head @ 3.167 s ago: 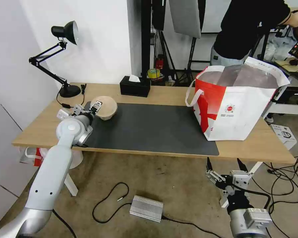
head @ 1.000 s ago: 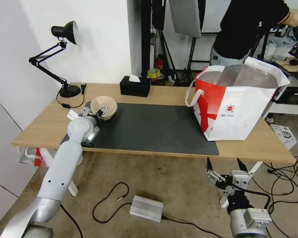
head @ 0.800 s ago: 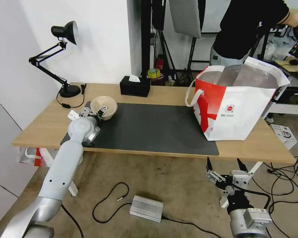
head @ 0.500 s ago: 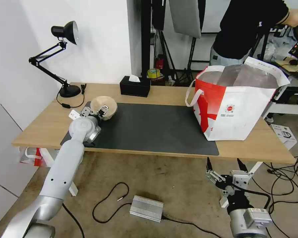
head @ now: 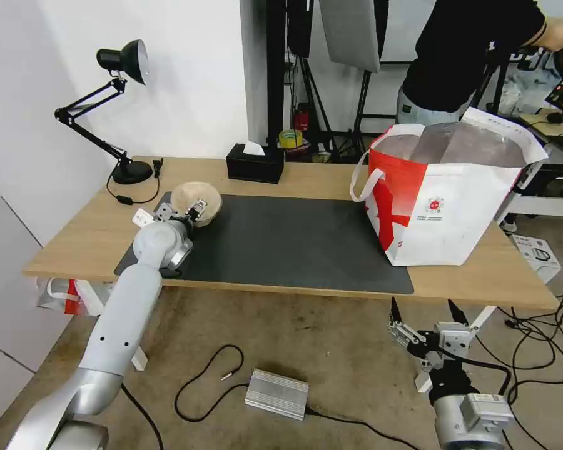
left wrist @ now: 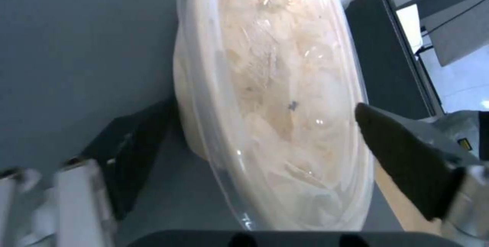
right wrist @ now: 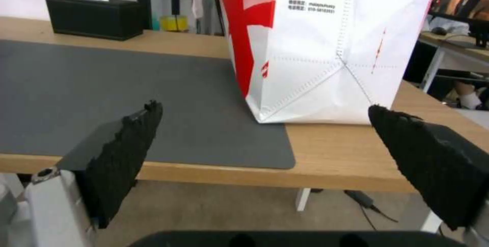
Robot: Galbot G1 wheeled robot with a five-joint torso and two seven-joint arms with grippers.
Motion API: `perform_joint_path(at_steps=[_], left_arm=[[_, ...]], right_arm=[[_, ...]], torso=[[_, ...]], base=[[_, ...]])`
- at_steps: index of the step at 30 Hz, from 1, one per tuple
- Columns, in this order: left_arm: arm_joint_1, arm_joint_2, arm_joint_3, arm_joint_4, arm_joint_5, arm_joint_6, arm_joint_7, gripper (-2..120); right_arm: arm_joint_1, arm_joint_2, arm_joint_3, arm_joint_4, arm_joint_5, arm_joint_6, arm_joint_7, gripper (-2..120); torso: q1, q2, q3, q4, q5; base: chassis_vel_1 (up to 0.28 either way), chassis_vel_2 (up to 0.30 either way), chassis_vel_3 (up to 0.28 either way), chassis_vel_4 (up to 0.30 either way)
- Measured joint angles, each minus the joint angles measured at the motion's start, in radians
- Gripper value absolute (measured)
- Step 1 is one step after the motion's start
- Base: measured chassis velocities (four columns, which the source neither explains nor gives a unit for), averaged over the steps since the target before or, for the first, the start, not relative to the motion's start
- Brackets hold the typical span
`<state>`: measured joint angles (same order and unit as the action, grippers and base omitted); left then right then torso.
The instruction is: Pick up the trash from the table and place it into the takeout bag.
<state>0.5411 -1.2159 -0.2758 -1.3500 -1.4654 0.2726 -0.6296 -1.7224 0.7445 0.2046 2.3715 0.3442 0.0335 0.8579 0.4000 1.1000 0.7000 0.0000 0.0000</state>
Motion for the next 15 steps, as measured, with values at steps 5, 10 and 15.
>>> perform_joint_path(at_steps=[5, 10, 15], left_arm=[[-0.018, -0.01, 0.011, 0.014, 0.002, -0.001, 0.006, 69], [-0.024, -0.016, 0.017, 0.018, 0.006, -0.001, 0.007, 52], [-0.023, -0.018, 0.019, 0.02, 0.011, -0.002, 0.01, 33]], right_arm=[[0.0, 0.0, 0.0, 0.0, 0.0, 0.0, 0.0, 100], [0.0, 0.0, 0.0, 0.0, 0.0, 0.0, 0.0, 100], [0.0, 0.0, 0.0, 0.0, 0.0, 0.0, 0.0, 100]], torso=[[0.0, 0.0, 0.0, -0.0001, 0.0], [0.0, 0.0, 0.0, -0.0001, 0.0], [0.0, 0.0, 0.0, 0.0, 0.0]], base=[[0.0, 0.0, 0.0, 0.0], [0.0, 0.0, 0.0, 0.0], [0.0, 0.0, 0.0, 0.0]])
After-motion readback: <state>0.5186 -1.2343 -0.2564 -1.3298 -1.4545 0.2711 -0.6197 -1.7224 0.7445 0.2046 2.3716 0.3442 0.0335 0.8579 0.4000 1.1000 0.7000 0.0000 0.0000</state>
